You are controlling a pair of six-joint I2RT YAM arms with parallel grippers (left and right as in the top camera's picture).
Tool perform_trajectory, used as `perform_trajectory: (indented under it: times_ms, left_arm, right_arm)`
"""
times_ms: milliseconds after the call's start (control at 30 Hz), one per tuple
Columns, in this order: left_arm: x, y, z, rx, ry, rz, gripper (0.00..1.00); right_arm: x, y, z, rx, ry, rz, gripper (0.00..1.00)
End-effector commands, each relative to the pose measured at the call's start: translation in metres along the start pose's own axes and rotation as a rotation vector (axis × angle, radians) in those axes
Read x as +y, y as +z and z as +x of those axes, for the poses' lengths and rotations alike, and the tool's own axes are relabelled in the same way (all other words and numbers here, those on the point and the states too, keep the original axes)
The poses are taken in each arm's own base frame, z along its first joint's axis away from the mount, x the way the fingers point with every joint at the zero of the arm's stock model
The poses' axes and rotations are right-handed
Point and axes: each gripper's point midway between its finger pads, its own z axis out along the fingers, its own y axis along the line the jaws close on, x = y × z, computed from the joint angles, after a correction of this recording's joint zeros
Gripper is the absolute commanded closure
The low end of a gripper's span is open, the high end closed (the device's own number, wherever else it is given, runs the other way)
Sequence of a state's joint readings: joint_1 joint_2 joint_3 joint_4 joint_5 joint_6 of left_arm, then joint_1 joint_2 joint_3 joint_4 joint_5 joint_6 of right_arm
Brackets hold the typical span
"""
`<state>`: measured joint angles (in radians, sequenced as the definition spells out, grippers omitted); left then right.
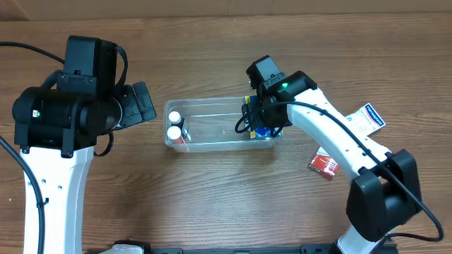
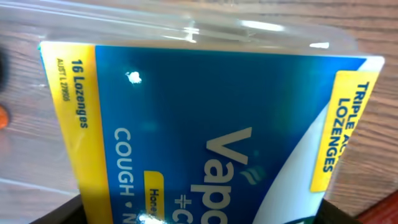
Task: Pack container
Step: 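Lower the VapoDrops box into the container's right end and release, then grasp the white Hansaplast box with the right gripper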
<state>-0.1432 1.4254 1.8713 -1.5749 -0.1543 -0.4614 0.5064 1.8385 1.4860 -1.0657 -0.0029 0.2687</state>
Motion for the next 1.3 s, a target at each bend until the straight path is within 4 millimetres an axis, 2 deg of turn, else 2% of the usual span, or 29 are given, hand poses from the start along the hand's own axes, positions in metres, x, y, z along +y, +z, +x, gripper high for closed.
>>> perform_trajectory:
  times_ms: [0,300,433,567,633,700,800,833,867,900,933,967,1100,1167,1267]
  left_arm:
    - [0.002,0.001,-0.001,-0.001,0.004,-0.005,0.0]
    - [0.002,0.001,-0.001,-0.003,0.004,-0.008,0.0]
    - [0.002,0.001,-0.001,-0.003,0.007,-0.009,0.0]
    - [0.002,0.001,-0.001,-0.003,0.008,-0.009,0.0]
    - [0.003,0.001,-0.001,-0.001,0.009,-0.01,0.0]
    - [0.003,0.001,0.0,0.002,0.011,-0.011,0.0]
    - [0.004,0.001,0.0,0.001,0.016,-0.014,0.0]
    - [0.004,0.001,0.0,0.0,0.016,-0.015,0.0]
    - [0.004,0.001,0.0,0.0,0.016,-0.015,0.0]
    - [0.004,0.001,0.0,0.0,0.016,-0.014,0.0]
    - [0.003,0.001,0.0,0.0,0.016,-0.014,0.0]
    - [0.004,0.001,0.0,0.0,0.016,-0.014,0.0]
    - [0.003,0.001,0.0,0.0,0.016,-0.014,0.0]
    - [0.004,0.001,0.001,0.003,0.016,-0.015,0.0]
    - [0.004,0.001,0.001,0.004,0.016,-0.015,0.0]
  right_arm:
    - [0.001,0.008,-0.001,0.008,0.002,0.004,0.24]
    - [-0.001,0.009,0.005,0.031,0.009,0.012,0.23]
    - [-0.001,0.009,0.005,0.03,0.013,0.012,0.08]
    - [0.002,0.009,-0.005,-0.01,0.012,0.002,0.08]
    - [-0.01,-0.014,-0.019,-0.059,0.046,0.085,0.08]
    - [-0.026,-0.066,-0.039,-0.183,0.124,0.164,0.05]
    - [-0.055,-0.141,-0.059,-0.375,0.279,0.139,0.01]
    - [-0.086,-0.167,-0.06,-0.436,0.383,0.141,0.0]
    - [-0.112,-0.176,-0.056,-0.45,0.467,0.159,0.0]
    - [-0.174,-0.176,-0.04,-0.4,0.651,0.201,0.0]
    - [-0.213,-0.16,-0.025,-0.329,0.76,0.22,0.0]
    - [-0.233,-0.148,-0.016,-0.29,0.812,0.242,0.0]
    - [-0.292,-0.079,0.029,-0.049,0.972,0.314,0.0]
    - [-0.302,-0.047,0.035,0.034,0.953,0.26,0.0]
    - [-0.308,-0.02,0.037,0.088,0.965,0.228,0.0]
